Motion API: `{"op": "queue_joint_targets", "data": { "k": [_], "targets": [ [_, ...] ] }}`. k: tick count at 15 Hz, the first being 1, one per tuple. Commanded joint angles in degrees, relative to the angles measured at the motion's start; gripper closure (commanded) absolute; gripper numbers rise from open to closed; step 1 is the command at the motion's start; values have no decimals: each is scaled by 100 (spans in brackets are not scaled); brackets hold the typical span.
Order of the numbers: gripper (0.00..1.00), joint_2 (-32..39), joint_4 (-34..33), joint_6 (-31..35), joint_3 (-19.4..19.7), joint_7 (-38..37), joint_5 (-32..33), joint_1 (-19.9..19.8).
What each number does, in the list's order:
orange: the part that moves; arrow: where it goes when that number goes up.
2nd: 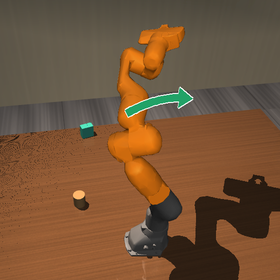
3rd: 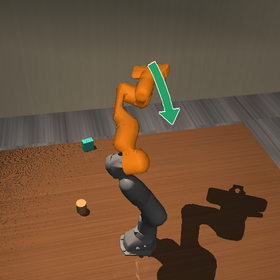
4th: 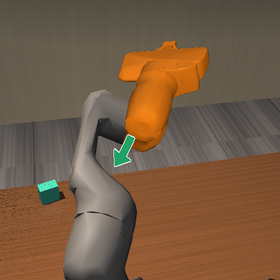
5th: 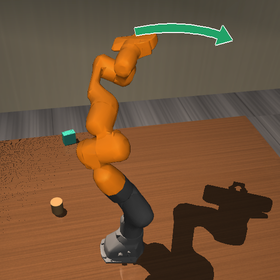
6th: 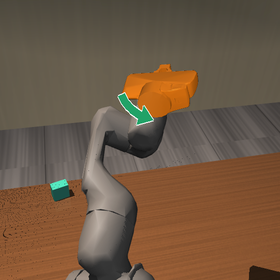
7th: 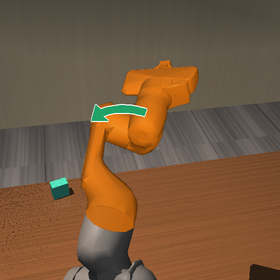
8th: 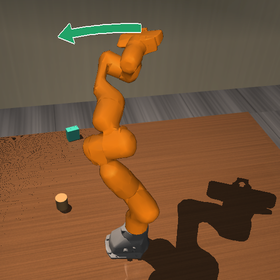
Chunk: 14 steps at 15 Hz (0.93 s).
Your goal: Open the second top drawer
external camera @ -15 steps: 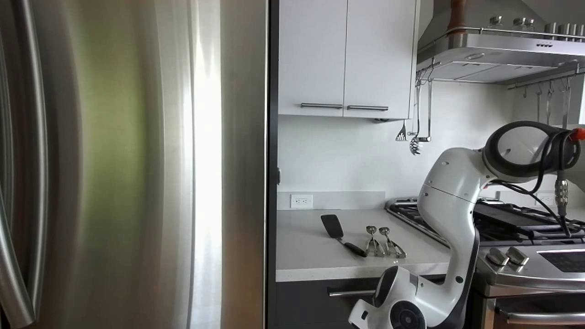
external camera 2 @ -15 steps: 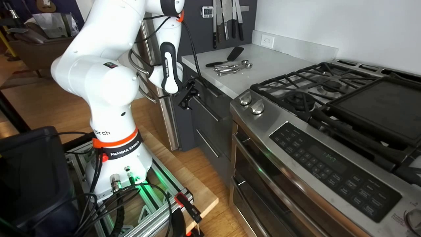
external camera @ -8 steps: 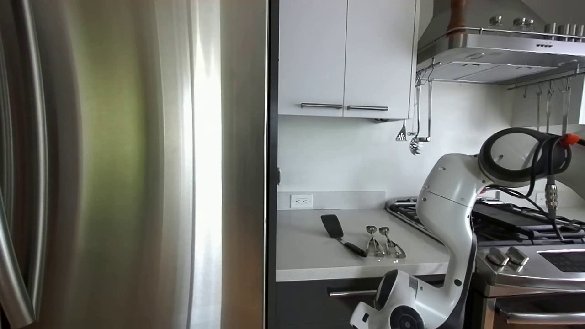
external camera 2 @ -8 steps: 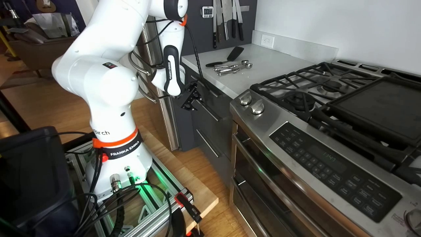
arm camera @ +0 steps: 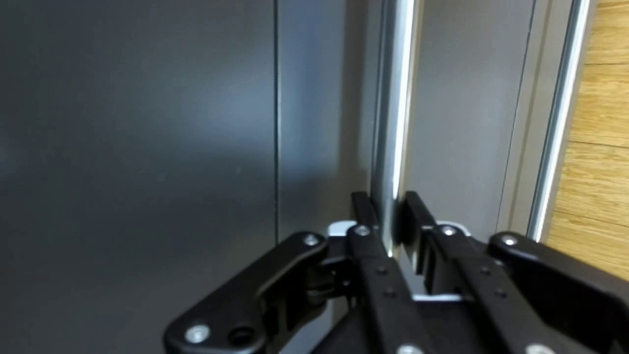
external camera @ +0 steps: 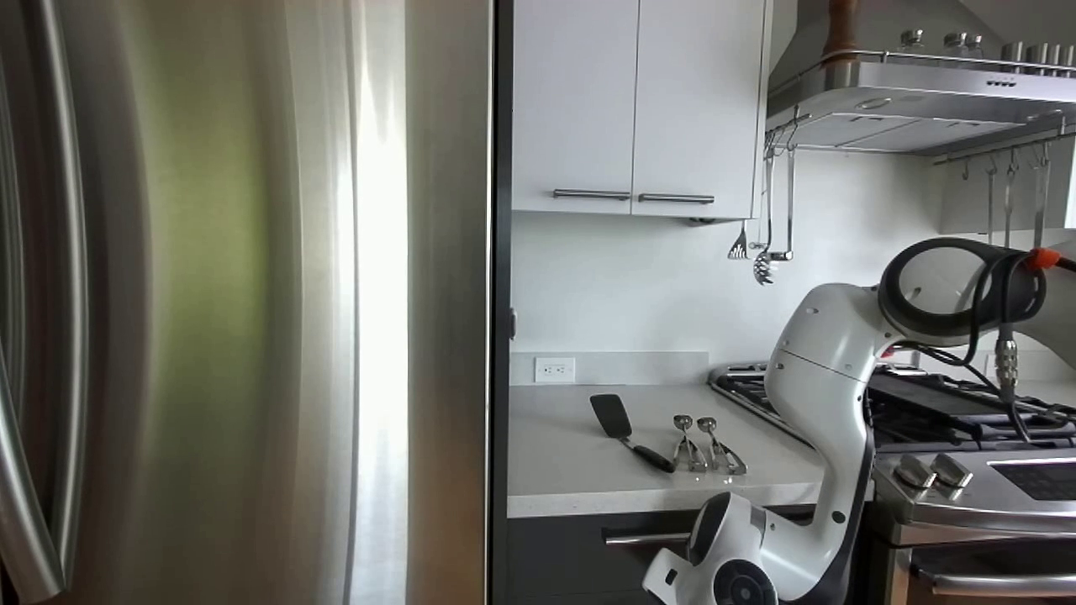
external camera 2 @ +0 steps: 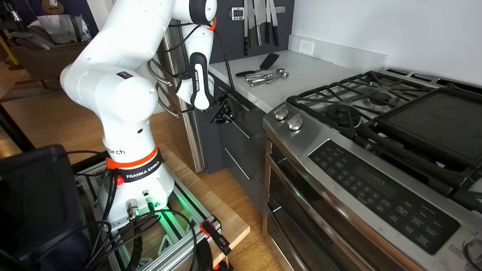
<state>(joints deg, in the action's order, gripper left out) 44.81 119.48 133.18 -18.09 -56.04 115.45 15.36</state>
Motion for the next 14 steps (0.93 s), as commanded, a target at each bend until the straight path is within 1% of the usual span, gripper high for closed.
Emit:
{"op": "queue_joint_targets", "data": {
  "k": [1, 3, 6, 8, 10, 14],
  "targets": [
    [95, 176, -72, -50, -21, -13, 171, -106],
    [95, 207, -88, 99, -54, 14, 117, -166],
    [95, 286, -54, 680, -204, 186, -46, -342],
    [95, 262, 7, 848, -252, 257, -83, -386],
    [95, 207, 129, 890, -307, 375, -223, -382],
    [95, 59, 373, 843, -398, 345, -224, -339]
  ]
}}
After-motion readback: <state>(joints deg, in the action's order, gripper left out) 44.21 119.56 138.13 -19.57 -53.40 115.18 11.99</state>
